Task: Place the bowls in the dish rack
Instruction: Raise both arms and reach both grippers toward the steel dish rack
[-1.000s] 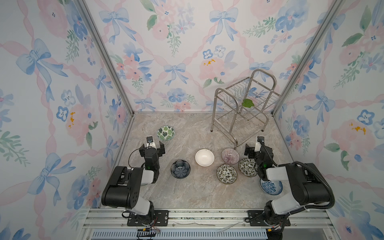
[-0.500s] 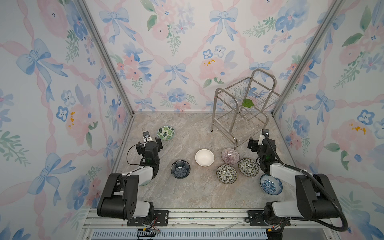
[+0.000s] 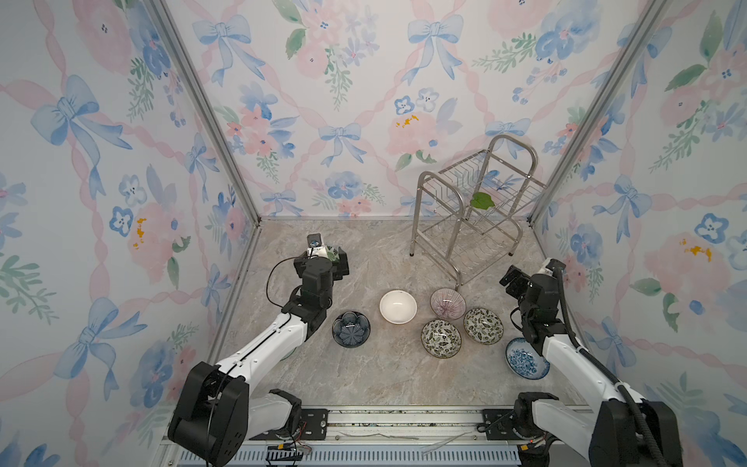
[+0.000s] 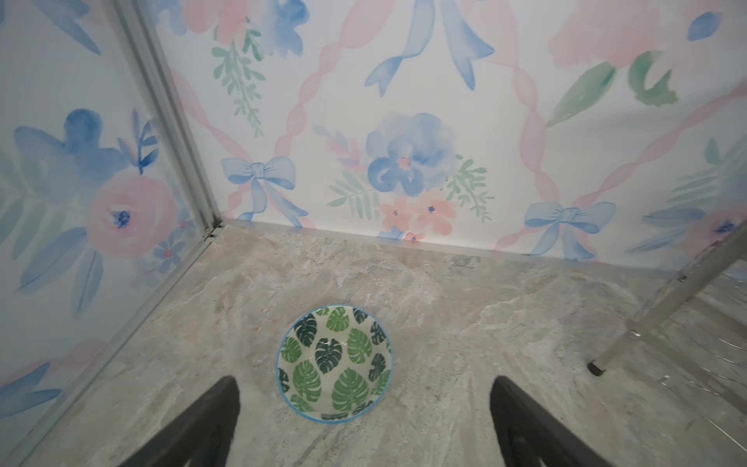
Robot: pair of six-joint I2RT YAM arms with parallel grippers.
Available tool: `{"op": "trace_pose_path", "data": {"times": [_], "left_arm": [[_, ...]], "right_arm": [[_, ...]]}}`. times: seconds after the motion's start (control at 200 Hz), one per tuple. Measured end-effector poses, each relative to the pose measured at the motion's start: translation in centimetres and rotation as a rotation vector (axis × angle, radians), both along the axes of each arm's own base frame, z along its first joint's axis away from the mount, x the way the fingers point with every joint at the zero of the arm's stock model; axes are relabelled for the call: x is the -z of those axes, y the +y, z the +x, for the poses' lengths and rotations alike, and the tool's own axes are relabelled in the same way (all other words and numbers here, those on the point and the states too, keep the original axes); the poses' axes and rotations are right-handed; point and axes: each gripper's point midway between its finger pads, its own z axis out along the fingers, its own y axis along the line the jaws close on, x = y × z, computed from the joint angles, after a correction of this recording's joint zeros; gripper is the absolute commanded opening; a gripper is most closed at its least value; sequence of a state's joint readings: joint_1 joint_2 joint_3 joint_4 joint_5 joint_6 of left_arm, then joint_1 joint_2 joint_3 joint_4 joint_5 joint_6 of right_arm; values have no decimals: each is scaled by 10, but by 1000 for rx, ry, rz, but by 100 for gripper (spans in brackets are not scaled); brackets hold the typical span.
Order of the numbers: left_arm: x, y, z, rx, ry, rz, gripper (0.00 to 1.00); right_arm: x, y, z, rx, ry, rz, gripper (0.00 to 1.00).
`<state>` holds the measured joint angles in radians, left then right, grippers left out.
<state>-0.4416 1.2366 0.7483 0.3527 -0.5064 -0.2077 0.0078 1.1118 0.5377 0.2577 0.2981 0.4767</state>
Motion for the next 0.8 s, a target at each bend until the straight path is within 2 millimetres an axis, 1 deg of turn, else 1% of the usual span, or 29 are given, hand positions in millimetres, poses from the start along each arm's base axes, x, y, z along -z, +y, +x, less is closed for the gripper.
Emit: {"op": "trace_pose_path", "data": {"times": [0.08,0.105,0.12,0.14,0.185,0.235,0.31,0.355,0.42,0.5,0.645,0.8], "left_arm": [[-20,-32,1,69,-30,42,98],[-27,-46,2,98,-40,61,98],[-28,-49,2,104,-43,68,98],[-32,-61,3,128,-48,83,98],[-36,-80,5,173,-53,107,98],[-33,-96,10,216,-44,129,98],[-24,-109,20,244,-22,146,98],[-15,-116,26,256,3,158,98],[-2,-123,29,273,37,166,98],[6,-132,26,312,65,150,98],[11,-151,18,384,97,61,98],[23,-162,15,410,189,-35,98]], "right_arm": [[7,7,10,-23,41,54,96],[9,10,13,-29,55,71,97],[10,11,15,-33,62,79,97],[12,13,17,-38,74,92,97],[15,18,21,-48,89,120,97],[18,23,24,-57,107,147,97],[22,30,31,-70,132,184,97],[25,35,36,-76,149,205,97],[30,40,43,-86,175,236,97],[36,45,49,-100,197,274,97],[47,57,57,-132,226,345,97],[54,67,65,-161,253,393,96]]}}
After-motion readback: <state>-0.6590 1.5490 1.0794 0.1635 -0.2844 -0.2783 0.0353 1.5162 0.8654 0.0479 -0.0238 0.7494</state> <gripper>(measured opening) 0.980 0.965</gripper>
